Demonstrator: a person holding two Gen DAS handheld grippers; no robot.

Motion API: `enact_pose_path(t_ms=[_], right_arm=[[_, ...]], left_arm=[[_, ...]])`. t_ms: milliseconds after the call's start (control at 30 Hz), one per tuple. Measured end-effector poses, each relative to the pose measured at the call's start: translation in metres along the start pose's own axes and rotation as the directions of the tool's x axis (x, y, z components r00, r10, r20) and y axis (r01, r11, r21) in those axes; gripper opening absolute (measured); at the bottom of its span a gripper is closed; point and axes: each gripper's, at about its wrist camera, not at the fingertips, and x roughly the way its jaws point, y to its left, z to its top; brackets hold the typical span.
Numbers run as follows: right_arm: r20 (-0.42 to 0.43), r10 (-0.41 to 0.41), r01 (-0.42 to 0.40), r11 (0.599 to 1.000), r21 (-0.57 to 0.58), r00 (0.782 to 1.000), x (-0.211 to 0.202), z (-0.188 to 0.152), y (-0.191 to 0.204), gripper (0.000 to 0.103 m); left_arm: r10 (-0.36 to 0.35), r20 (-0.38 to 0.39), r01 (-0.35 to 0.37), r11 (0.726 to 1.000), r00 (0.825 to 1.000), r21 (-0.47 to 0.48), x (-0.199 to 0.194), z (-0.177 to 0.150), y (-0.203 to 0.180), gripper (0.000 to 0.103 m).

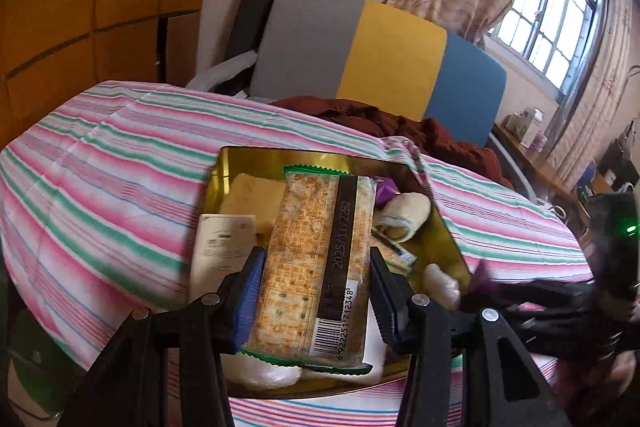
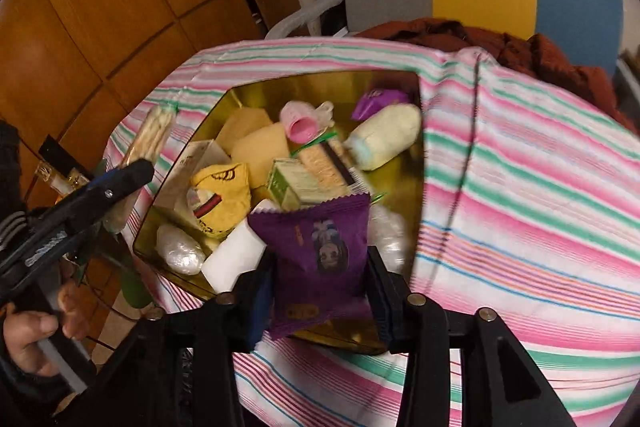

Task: Organize objects
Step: 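Lower the cracker bar and purple packet into the tray and open both grippers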

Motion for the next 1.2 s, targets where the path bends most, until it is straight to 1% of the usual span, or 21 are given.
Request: enact_pose_path(t_ms=[100,267,433,500,567,833,967,1067,1200], right_arm=[[-0.022,0.008,-0.008,1.000,0.006,1.000,0.007,-0.005,0.000,0.046],[-0.032,-0.008,0.008,1.000,0.008,0.999,0.009,-0.014,-0.003,0.046],[-0.027,-0.027,0.027,1.000,0.001,0.999,0.005,-0.021,-0.003,0.046],[-0.018,-0.039,0.039,0.999,0.000,0.999,0.004,-0.021,-0.003,0.048],[-0.006,-0.051,0.051,0.999,-0.002,0.999,0.002,-0.021,-0.002,0.049],[0.041,-0.091,0.091,0.996,0.001,0.995,-0.002,-0.017,-0.003,0.052],[0.063,-0.116,0.116,0.993,-0.001,0.991,-0.002,-0.017,-0.001,0.055],[0.080,-0.142,0.143,0.990,-0.006,0.987,-0.003,-0.018,0.002,0.058],[0.094,-0.158,0.160,0.987,-0.009,0.983,-0.004,-0.019,0.005,0.059]], left_arm=[[-0.025,-0.010,0.025,1.000,1.000,0.018,0.006,0.001,-0.012,0.050],[-0.030,-0.026,0.032,0.998,0.999,0.052,0.026,0.002,-0.034,0.050],[0.006,-0.042,-0.003,0.997,0.999,0.075,0.045,0.006,-0.050,0.050],[0.017,-0.039,-0.014,0.996,0.999,0.091,0.050,0.008,-0.056,0.050],[0.035,-0.032,-0.032,0.993,0.999,0.110,0.053,0.010,-0.062,0.050],[0.050,0.004,-0.050,0.988,0.999,0.148,0.048,0.012,-0.072,0.051],[0.062,0.012,-0.063,0.988,0.998,0.144,0.043,0.014,-0.070,0.054],[0.074,0.021,-0.077,0.987,0.997,0.139,0.038,0.013,-0.068,0.063],[0.089,0.028,-0.092,0.986,0.996,0.136,0.029,0.012,-0.067,0.066]])
